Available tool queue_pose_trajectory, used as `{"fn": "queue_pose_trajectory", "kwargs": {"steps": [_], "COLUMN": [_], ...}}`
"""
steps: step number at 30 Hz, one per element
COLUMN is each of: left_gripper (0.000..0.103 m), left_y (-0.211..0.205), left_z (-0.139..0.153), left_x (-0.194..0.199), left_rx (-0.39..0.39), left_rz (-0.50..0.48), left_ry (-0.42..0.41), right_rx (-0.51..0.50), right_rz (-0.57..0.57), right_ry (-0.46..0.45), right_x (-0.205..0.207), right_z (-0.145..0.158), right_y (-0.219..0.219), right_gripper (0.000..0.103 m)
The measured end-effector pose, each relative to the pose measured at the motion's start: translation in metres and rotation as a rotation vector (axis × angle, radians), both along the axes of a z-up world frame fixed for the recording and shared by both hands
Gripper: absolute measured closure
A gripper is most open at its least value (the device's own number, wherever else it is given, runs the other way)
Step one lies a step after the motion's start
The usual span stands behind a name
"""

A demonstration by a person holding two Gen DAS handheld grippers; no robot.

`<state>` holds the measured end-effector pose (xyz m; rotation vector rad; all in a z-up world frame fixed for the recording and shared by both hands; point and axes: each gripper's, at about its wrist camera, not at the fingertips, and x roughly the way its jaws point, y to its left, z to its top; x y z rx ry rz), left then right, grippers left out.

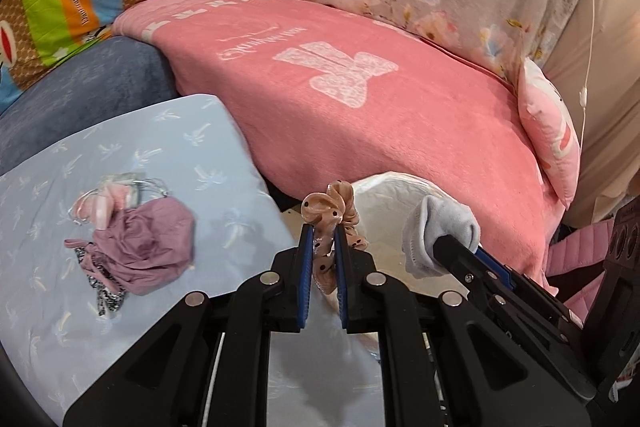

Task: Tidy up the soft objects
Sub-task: 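Carry the polka-dot scrunchie and grey sock over the white bin and open both grippers, then move both open grippers back from the bin to the clothing pile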

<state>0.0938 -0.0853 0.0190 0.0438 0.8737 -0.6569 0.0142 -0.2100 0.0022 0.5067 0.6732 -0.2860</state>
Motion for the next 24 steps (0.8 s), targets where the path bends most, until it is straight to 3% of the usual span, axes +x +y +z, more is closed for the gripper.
{"fn": "queue_pose_trajectory", "kwargs": {"steps": [17, 19, 21, 24], "left_gripper": [0.088, 0.076, 0.048, 0.040], "left_y": [-0.054, -0.055, -0.055, -0.053], "left_z": [-0.005, -0.004, -0.002, -0.001], "left_x": [-0.016, -0.016, -0.017, -0.017], "left_rx": [-0.004, -0.010, -0.005, 0.002], "left_rz": [-0.122, -0.116, -0.093, -0.072], "left_ry": [0.034, 0.032, 0.010, -0.013], "right_rx": [0.022, 0.022, 0.023, 0.024], "right_rz": [-0.093, -0.098, -0.102, -0.101], "right_ry": [0.015, 0.015, 0.016, 0.018], "right_x": [-0.027, -0.028, -0.029, -0.027], "right_z": [-0.014, -0.014, -0.015, -0.016], "right_y": [-0.044, -0.045, -0.047, -0.048], "right_gripper": [0.083, 0.082, 0.080, 0.079]}}
